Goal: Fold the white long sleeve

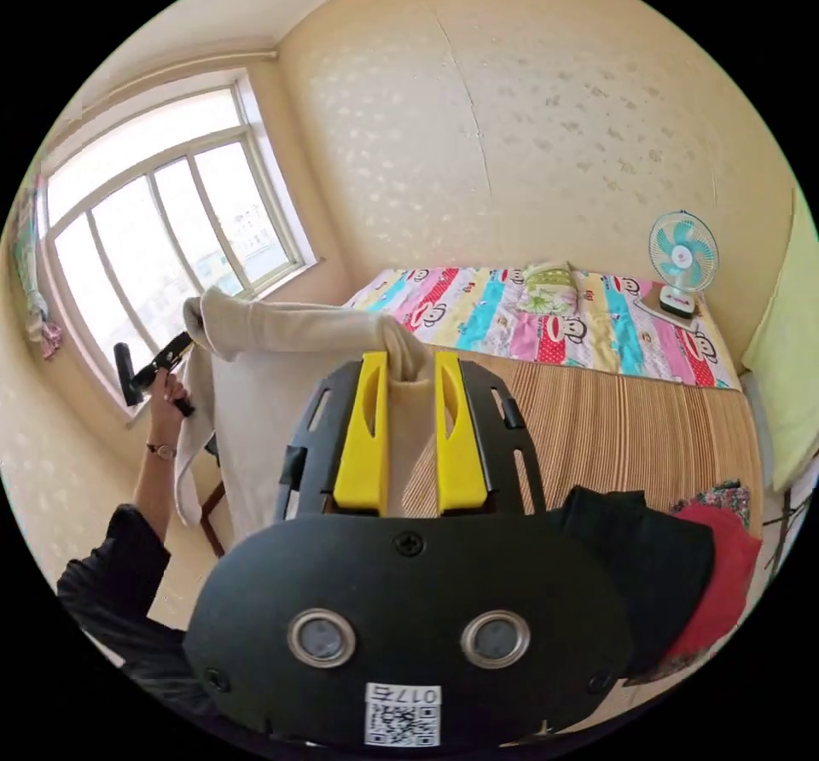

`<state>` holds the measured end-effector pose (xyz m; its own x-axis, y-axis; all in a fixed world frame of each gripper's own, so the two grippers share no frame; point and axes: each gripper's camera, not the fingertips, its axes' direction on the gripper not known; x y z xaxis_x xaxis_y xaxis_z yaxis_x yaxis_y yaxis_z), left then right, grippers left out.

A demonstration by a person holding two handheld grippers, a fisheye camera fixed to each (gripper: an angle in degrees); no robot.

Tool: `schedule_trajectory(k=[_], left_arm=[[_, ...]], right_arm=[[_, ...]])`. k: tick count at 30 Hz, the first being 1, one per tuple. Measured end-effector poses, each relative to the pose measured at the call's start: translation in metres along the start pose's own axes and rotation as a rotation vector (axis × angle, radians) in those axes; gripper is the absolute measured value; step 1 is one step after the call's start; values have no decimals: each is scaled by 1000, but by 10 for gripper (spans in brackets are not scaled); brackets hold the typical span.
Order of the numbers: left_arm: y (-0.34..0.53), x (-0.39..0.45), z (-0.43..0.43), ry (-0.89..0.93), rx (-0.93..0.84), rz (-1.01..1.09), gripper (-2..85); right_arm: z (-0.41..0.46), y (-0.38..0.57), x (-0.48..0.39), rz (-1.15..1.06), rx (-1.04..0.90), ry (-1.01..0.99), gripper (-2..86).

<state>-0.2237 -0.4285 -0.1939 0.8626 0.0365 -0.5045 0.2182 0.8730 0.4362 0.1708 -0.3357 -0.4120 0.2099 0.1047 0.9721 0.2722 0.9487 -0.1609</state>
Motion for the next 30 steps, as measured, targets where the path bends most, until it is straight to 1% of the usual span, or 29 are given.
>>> schedule_trajectory(k=[1, 2, 4, 5, 6, 7, 8, 9, 10, 11, 12, 13, 14, 16, 19, 20, 21, 22, 24, 25, 27, 28, 29, 30], left_arm=[[4, -23, 45, -6, -118, -86, 39], [20, -37, 72, 34, -172, -125, 45], [59, -45, 98, 103, -200, -70, 51], [92, -46, 116, 95, -245, -37, 52], [110, -47, 126, 85, -283, -22, 56], [147, -48, 149, 68, -375, 5, 63], [187, -48, 172, 62, -481, 20, 72], [207, -49, 182, 64, -534, 22, 77], [246, -51, 199, 67, -632, 23, 77], [280, -53, 210, 58, -719, 20, 75], [296, -55, 213, 41, -762, 17, 72], [327, -57, 215, 17, -835, 21, 62], [345, -57, 198, 43, -777, 30, 50], [362, -57, 172, 45, -770, -5, 36], [376, -58, 135, 58, -825, -100, 18], [379, -60, 120, 72, -823, -139, 14], [380, -62, 113, 87, -813, -157, 13], [381, -67, 97, 124, -773, -197, 16], [377, -80, 75, 162, -707, -265, 31], [370, -90, 63, 177, -667, -306, 47], [356, -104, 47, 189, -589, -335, 52], [346, -112, 40, 184, -552, -341, 52], [337, -120, 36, 168, -538, -352, 52], [333, -124, 35, 163, -540, -361, 52]], right_arm=[[23, -7, 5, 29, -58, 42, 90], [59, -11, 10, 32, -157, 85, 92], [89, 8, 5, -41, -187, 95, 99], [106, 32, 1, -85, -193, 86, 99], [129, 60, -1, -128, -243, 48, 98], [142, 76, -1, -145, -277, 20, 98], [171, 108, 1, -158, -355, -39, 98], [200, 141, 4, -165, -437, -92, 98], [214, 158, 6, -167, -477, -108, 97], [240, 192, 11, -180, -566, -102, 94], [261, 225, 18, -191, -666, -34, 86], [262, 239, 23, -196, -665, 0, 82], [231, 254, 31, -176, -481, -7, 69], [204, 266, 46, -106, -478, 13, 57], [162, 262, 70, 9, -577, -58, 54], [141, 254, 92, 135, -570, -90, 55], [115, 248, 126, 311, -482, -155, 76], [102, 247, 145, 409, -421, -198, 86], [65, 246, 225, 764, -191, -338, 120], [60, 247, 245, 846, -142, -368, 124], [55, 242, 305, 1062, -2, -447, 130], [56, 238, 316, 1095, 12, -439, 127], [61, 231, 338, 1163, 3, -378, 121], [68, 227, 358, 1237, -13, -349, 95]])
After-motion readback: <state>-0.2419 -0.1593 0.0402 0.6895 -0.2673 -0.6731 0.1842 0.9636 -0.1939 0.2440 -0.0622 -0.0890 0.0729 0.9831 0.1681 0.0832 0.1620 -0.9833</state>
